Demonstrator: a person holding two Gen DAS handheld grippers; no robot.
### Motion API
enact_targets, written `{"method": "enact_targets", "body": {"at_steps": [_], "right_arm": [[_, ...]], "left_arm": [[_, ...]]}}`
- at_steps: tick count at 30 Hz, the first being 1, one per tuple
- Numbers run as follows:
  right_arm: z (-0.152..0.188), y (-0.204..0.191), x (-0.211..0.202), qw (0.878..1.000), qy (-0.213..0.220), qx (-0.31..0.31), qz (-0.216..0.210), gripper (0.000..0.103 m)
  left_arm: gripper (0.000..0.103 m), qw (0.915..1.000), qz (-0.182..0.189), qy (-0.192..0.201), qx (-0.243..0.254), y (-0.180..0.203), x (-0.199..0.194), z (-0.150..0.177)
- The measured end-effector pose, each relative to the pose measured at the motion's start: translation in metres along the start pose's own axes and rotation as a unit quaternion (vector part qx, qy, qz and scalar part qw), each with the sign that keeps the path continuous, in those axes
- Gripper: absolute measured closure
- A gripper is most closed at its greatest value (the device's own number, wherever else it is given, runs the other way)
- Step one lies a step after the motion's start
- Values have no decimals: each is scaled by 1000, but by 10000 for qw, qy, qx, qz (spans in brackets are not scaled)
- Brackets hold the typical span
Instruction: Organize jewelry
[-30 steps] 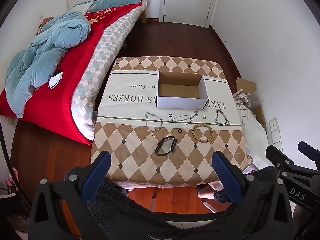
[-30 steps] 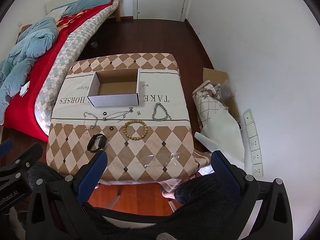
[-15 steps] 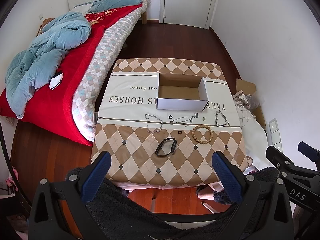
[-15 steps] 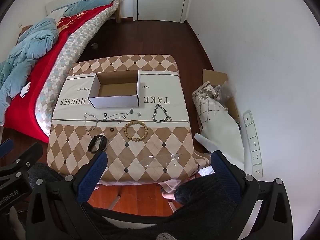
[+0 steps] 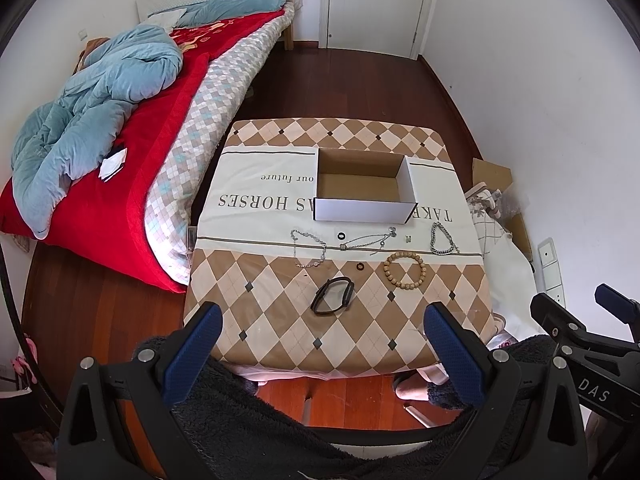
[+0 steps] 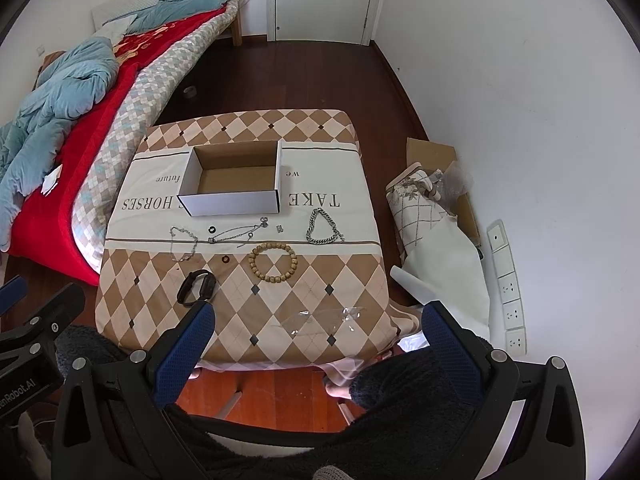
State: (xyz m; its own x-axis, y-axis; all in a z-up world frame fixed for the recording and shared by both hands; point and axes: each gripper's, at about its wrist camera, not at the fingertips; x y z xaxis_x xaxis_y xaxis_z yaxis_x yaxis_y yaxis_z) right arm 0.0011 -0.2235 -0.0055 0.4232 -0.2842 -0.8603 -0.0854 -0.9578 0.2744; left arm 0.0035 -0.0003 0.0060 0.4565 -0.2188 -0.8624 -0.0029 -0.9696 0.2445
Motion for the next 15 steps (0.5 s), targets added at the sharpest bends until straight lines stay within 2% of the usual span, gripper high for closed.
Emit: {"method": "enact_targets", "body": {"at_steps": [15], "right_arm": [[1, 1, 0, 10000, 13, 6, 1, 0]], "left_arm": [[0, 10000, -7, 32, 7, -1, -5, -3]]}}
Point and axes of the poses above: each gripper's, at about its wrist camera, not at the fingertips, and x roughly the way its jaws point, y to its right, z to its underside, and after that the axes turned 13 degrees about z, right-handed
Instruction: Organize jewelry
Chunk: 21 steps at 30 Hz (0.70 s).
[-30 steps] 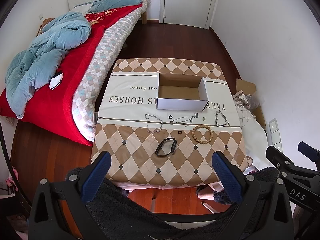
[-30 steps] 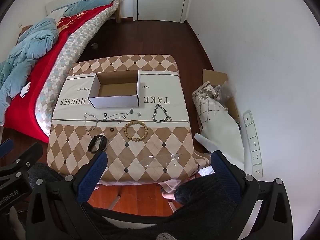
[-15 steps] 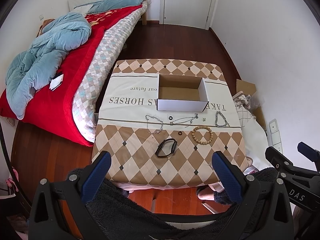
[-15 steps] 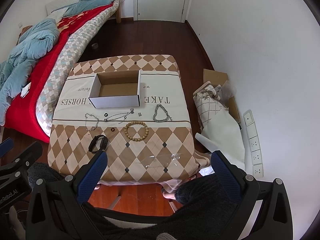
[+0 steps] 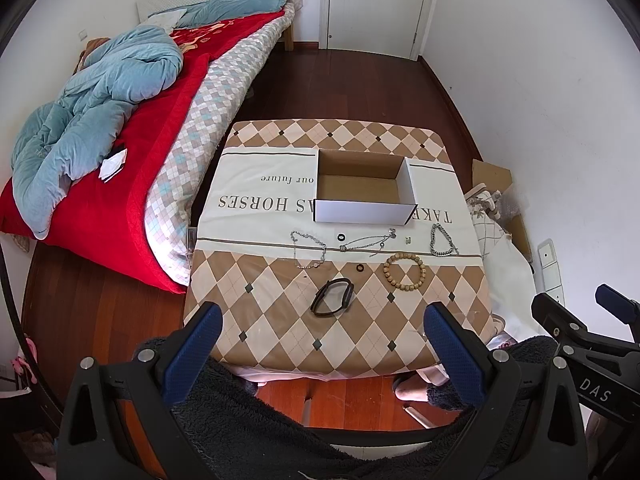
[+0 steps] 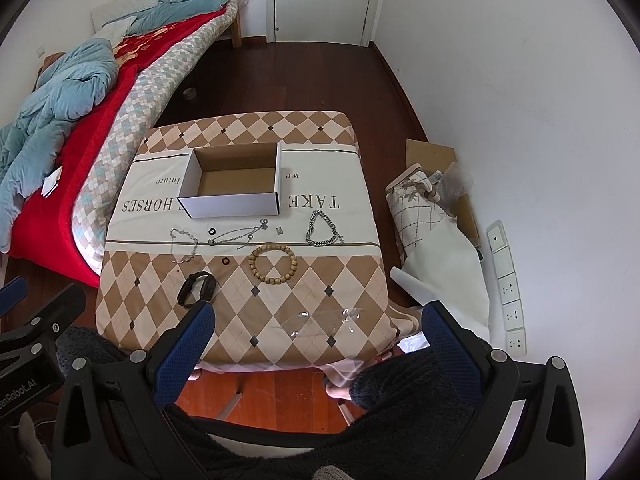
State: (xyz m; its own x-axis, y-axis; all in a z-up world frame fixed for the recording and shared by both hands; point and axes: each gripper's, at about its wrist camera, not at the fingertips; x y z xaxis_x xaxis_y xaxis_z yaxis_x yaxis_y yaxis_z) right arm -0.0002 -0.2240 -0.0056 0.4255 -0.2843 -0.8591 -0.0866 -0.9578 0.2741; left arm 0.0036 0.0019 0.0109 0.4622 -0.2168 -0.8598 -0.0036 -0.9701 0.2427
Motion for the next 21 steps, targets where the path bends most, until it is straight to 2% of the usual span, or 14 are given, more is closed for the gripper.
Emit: {"method": "enact_targets", "body": {"at_steps": [21], "right_arm": [[-3, -1, 0, 10000, 15, 9, 1, 0]], "left_arm": [[0, 10000, 8, 2, 7, 2, 0, -1]]}}
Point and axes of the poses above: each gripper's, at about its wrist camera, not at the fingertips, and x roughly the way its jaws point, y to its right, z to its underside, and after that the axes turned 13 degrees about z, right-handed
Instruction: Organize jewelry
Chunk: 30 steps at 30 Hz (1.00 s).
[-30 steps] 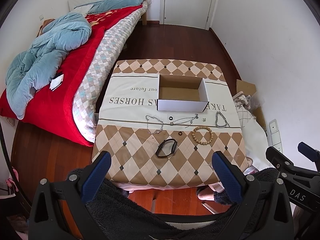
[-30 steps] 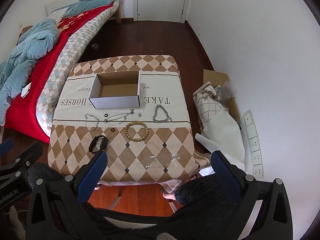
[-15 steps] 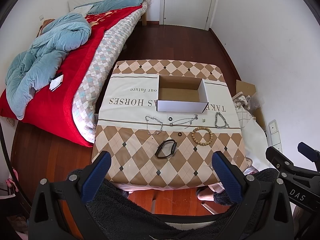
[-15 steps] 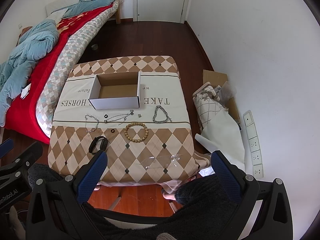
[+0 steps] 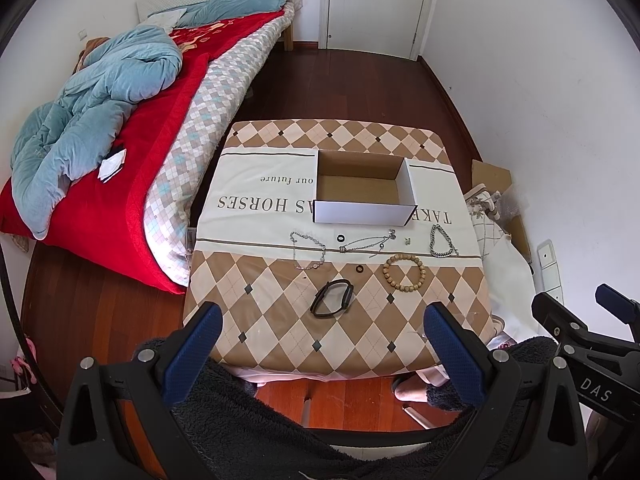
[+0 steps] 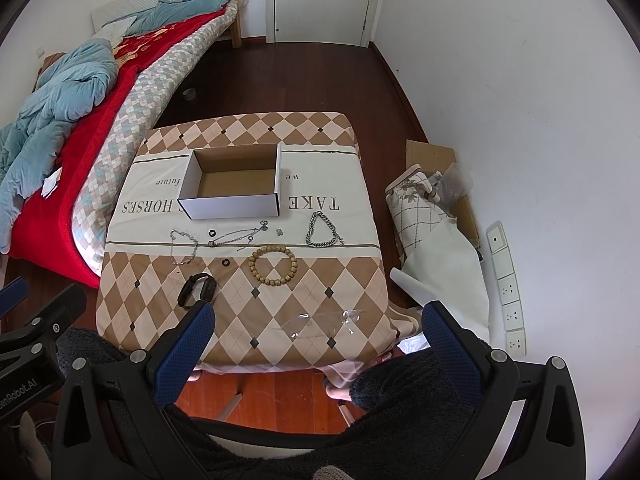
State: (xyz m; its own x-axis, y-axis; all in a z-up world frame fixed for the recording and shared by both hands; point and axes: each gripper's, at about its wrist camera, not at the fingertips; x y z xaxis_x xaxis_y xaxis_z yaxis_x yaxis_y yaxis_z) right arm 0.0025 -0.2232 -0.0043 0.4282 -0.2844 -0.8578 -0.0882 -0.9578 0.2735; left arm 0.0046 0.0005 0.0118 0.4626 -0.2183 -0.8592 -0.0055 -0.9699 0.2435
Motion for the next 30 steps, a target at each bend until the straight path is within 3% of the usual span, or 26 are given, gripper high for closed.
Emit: {"method": "enact_targets", "body": {"at_steps": [24, 30], "right_arm": [[-7, -1, -3, 10000, 21, 13, -19, 0], [-16, 1, 7, 9997, 19, 189, -152, 0]], "left_arm": [[0, 10000, -4, 17, -6, 0, 3, -1], [0, 9996, -258, 110, 5, -9, 15, -9]]}}
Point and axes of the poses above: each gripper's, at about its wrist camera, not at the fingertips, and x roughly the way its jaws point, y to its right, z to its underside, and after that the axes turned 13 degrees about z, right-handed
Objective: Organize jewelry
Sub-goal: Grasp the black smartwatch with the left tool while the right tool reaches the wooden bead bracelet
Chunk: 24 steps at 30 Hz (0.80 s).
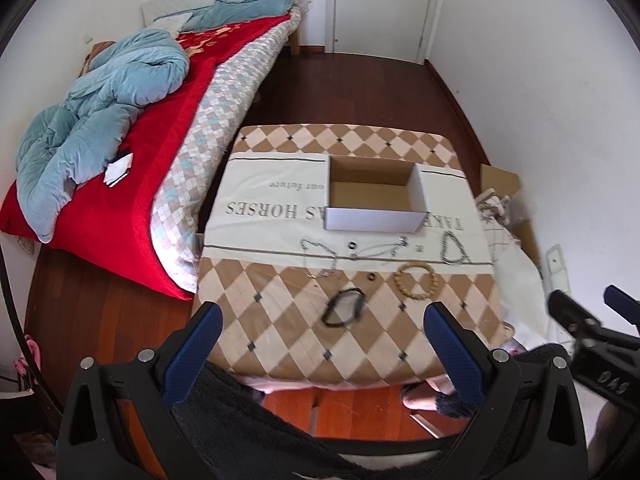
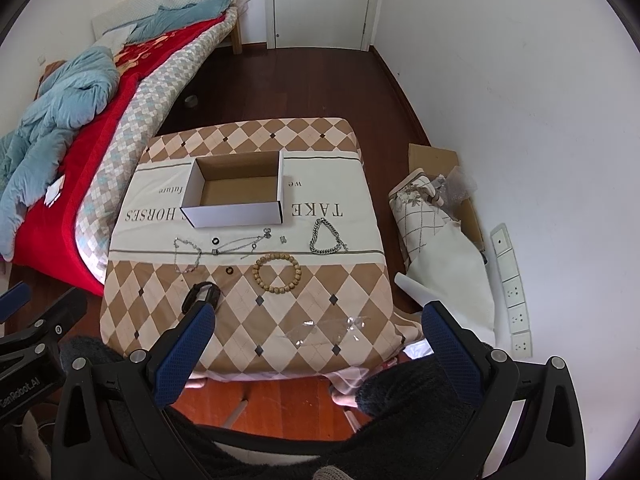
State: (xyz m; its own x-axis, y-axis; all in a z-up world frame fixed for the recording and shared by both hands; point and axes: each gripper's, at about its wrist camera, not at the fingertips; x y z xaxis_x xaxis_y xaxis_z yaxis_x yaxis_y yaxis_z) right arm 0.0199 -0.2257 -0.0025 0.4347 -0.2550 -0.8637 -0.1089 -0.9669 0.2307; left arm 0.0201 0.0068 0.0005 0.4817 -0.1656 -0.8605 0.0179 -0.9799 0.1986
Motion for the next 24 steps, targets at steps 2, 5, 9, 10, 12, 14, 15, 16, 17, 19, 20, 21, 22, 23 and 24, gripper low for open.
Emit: {"method": "enact_targets", "body": {"at_steps": [2, 5, 9, 10, 12, 14, 15, 16, 17, 19, 20, 21, 22, 23, 24], "right_arm": [[-6, 0, 14, 9999, -9, 130, -37, 0], [-9, -5, 43, 9998, -81, 199, -40, 0], [-15, -20, 88, 9994, -274, 192, -9, 0], [-16, -24, 101, 9993, -344, 173, 22, 0], [-18, -32, 126, 9985, -527, 124, 41, 0], [-16, -39, 150, 9974, -706, 97, 89, 0], [-14, -42, 163, 9968, -788, 64, 72, 0], [-12, -44, 174, 9962, -865, 45, 74, 1], [-11, -47, 184, 9956, -934, 18, 81, 1], [-6, -50, 198, 9951, -989, -17, 62, 3], [-5, -52, 206, 9946, -1032, -22, 67, 3], [-3, -52, 212, 9943, -1065, -19, 57, 5], [-2, -53, 220, 9938, -1114, -10, 61, 6], [-1, -54, 228, 9933, -1154, -5, 61, 7], [-1, -53, 233, 9929, -1185, 4, 71, 8]], "left_arm": [[0, 9998, -211, -1, -1, -10, 14, -3], [1, 9987, -499, -122, -66, -28, 45, -10], [1, 9973, -513, -492, -193, -52, 91, -8], [1, 9967, -527, -581, -195, -57, 101, -5], [1, 9955, -447, -820, -159, -61, 127, -2], [1, 9938, -421, -1020, -126, -64, 147, 7], [1, 9930, -363, -1123, -87, -64, 161, 10], [1, 9920, -354, -1211, -53, -64, 170, 12], [4, 9912, -306, -1288, -12, -64, 178, 16], [10, 9891, -245, -1449, 47, -63, 197, 21], [12, 9876, -223, -1550, 78, -62, 207, 23], [19, 9862, -189, -1642, 102, -62, 217, 26], [21, 9852, -175, -1700, 118, -61, 225, 28], [22, 9835, -129, -1797, 153, -60, 234, 30], [22, 9823, -85, -1863, 181, -58, 240, 32]]}}
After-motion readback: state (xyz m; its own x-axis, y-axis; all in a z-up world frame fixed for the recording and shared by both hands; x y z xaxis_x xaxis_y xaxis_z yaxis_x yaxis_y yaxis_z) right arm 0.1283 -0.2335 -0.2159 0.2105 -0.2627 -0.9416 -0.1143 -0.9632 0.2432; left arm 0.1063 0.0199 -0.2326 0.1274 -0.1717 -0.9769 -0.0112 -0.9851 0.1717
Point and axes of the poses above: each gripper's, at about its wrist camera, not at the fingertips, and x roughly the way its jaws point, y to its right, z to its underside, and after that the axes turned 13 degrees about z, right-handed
